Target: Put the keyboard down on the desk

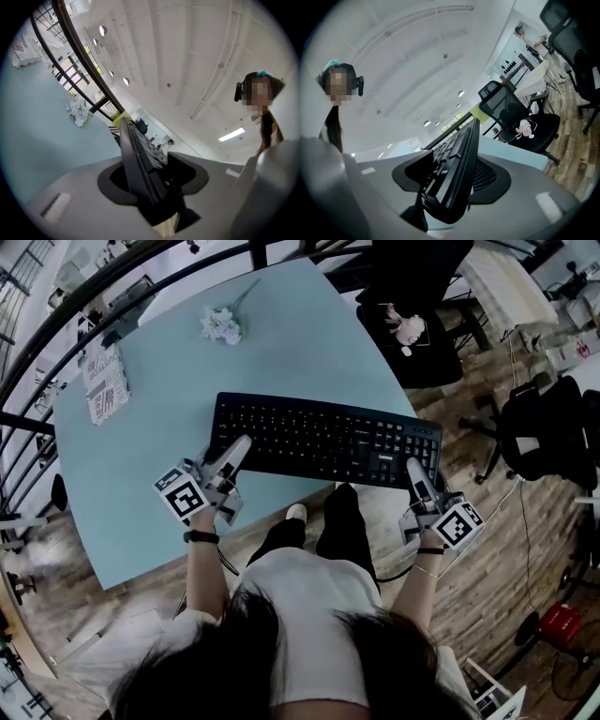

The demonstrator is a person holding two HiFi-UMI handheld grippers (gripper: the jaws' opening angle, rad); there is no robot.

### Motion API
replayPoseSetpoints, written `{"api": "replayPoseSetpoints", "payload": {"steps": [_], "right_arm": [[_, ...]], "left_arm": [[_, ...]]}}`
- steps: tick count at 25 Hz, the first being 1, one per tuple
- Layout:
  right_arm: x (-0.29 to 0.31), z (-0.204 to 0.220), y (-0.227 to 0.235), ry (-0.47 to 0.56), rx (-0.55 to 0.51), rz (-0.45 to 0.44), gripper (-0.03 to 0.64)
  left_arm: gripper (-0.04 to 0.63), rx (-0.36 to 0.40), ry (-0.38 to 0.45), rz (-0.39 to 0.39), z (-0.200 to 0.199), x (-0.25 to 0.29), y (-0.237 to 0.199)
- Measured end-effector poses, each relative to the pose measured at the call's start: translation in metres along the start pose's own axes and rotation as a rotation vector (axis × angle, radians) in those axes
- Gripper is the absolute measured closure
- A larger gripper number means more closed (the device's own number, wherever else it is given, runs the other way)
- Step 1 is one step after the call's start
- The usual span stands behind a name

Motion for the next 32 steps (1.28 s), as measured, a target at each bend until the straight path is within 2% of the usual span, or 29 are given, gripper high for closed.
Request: {"api": "replayPoseSetpoints", "payload": {"steps": [5,11,14,15,16,18,20,23,32], "right_arm": [[0.031,-0.018,0.021,-0.039,-0.007,-0.049,0.403],[0.118,-0.083,0.078,-0.127,-0.012,-0.134,0.403],[0.135,-0.087,0.077,-0.153,-0.025,-0.186,0.403],[0.122,-0.078,0.067,-0.137,-0.027,-0.172,0.403],[0.094,-0.065,0.052,-0.092,-0.031,-0.124,0.403],[0.020,-0.031,0.013,0.044,-0.046,0.014,0.403],[-0.015,-0.005,-0.016,0.119,-0.064,0.073,0.403],[-0.020,0.009,-0.029,0.129,-0.077,0.072,0.403],[-0.005,-0.005,-0.015,0.043,-0.069,-0.020,0.402]], "left_arm": [[0.353,0.006,0.042,-0.048,0.000,0.012,-0.006],[0.353,0.010,0.121,-0.146,-0.015,0.075,-0.028],[0.353,0.031,0.169,-0.183,-0.016,0.064,-0.022],[0.353,0.031,0.158,-0.162,-0.016,0.056,-0.019],[0.353,0.024,0.120,-0.106,-0.014,0.051,-0.017],[0.353,0.004,0.012,0.063,-0.012,0.052,-0.018],[0.353,0.003,-0.031,0.155,-0.013,0.043,-0.019],[0.353,0.017,-0.013,0.161,-0.013,0.021,-0.017],[0.353,0.021,0.051,0.059,-0.001,-0.001,0.000]]}}
Point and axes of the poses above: the fingertips, and each gripper's own axes: x forward along the fingers, y to its right, z out of its underside, the point moved 8 cm from there along -x, backward along the fingers, and after that the axes turned 5 degrees about x, right-handed, at the moved point
